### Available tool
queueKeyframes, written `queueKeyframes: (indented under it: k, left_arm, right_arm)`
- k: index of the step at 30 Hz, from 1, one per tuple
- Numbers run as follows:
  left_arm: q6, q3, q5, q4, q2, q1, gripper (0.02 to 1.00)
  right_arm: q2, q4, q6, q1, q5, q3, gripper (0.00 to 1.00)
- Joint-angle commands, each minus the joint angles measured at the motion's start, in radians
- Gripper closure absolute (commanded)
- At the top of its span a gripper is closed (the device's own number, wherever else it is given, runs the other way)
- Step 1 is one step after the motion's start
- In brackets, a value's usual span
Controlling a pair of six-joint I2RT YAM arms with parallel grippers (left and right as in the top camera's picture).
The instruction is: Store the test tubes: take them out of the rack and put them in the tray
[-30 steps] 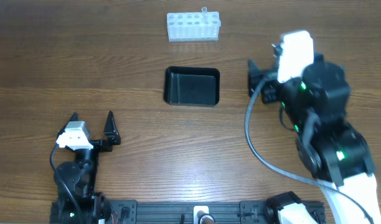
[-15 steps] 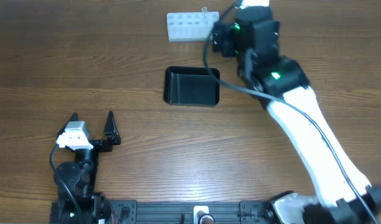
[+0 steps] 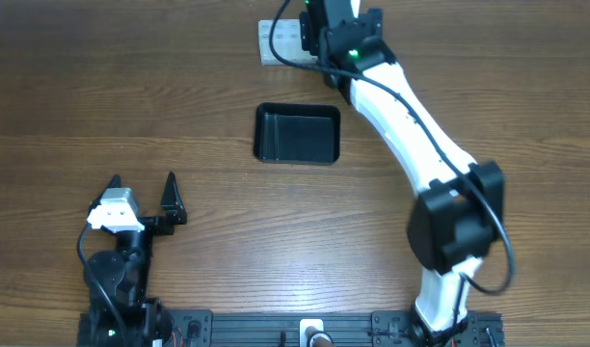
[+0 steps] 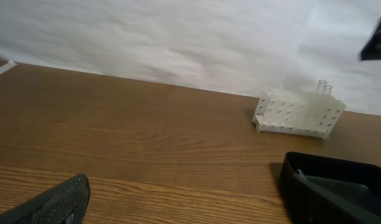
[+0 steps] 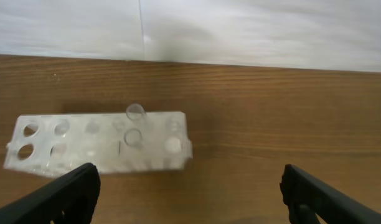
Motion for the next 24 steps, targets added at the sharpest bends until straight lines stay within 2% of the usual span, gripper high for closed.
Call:
queueKeyframes:
  k: [1, 7, 24]
  left_arm:
    - [0.014, -0.005, -0.008, -0.004, -0.01, 0.005, 0.02]
    - [0.015, -0.005, -0.008, -0.004, -0.01, 0.005, 0.02]
    - [0.014, -0.005, -0.008, -0.004, -0.01, 0.005, 0.02]
  right_arm:
    - [0.103, 0.018, -0.014, 0.006, 0.025, 0.117, 0.115]
    - [0.205, 0.052, -0.013, 0.007, 0.024, 0.189, 0.152]
    - [0.297, 0.158, -0.013, 0.017, 0.016, 0.19, 0.237]
